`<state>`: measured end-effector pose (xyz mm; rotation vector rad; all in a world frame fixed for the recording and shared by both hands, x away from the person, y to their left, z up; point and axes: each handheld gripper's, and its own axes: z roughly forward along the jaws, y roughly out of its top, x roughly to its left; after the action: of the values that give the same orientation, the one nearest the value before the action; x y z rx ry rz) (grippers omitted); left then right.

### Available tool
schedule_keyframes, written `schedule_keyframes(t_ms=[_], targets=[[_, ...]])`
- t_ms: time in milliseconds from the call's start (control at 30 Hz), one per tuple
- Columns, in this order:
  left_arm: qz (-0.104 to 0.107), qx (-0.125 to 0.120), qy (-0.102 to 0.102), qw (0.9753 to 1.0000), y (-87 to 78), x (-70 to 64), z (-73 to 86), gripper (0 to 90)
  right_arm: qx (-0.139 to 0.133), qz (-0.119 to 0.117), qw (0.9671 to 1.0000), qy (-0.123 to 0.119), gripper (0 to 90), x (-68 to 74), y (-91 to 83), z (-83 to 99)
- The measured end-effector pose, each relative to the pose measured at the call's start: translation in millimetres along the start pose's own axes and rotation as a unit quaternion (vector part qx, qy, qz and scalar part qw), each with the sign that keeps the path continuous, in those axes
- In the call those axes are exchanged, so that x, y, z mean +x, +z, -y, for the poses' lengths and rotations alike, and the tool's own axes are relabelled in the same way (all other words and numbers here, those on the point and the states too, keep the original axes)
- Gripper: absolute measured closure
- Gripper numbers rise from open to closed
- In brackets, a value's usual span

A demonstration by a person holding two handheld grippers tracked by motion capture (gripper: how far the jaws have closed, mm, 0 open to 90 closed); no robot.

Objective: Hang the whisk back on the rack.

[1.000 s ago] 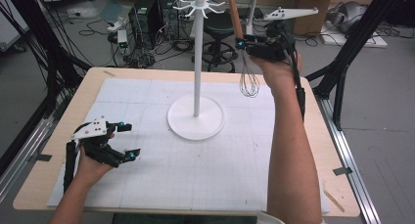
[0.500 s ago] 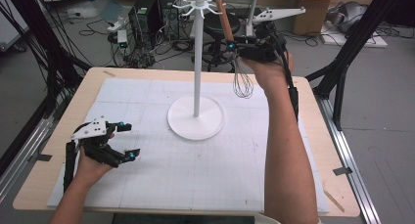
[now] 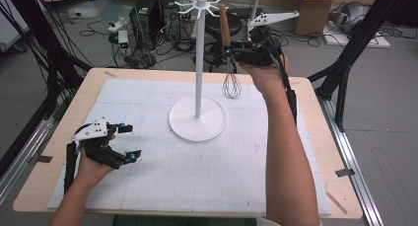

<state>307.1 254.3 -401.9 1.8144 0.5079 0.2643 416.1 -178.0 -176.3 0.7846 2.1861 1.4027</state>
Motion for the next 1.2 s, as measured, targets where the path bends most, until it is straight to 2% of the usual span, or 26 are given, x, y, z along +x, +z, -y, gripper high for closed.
schedule_keyframes(t_ms=[367,667,933,1100,1200], targets=[[0.002,0.000,-0.001,1.0000,0.0,-0.1,0.1,2.4,0.002,-0.004,1.0000,0.001,70.1,2.7,1.2,-0.7],[0.002,0.000,-0.002,1.0000,0.1,-0.3,0.1,2.4,0.010,-0.004,0.9998,-0.015,61.4,7.7,0.3,0.3],[0.002,-0.001,0.002,1.0000,-0.5,0.2,-0.1,2.4,0.005,-0.018,0.9994,-0.029,56.0,8.7,-13.0,15.9],[0.004,0.000,-0.001,1.0000,-0.9,-0.2,-0.3,2.4,0.013,-0.012,0.9994,-0.030,53.1,9.2,-22.2,29.3],[0.002,0.001,-0.001,1.0000,-0.3,-0.6,-0.1,2.4,0.004,-0.014,0.9994,-0.031,52.3,10.5,-28.9,35.4]])
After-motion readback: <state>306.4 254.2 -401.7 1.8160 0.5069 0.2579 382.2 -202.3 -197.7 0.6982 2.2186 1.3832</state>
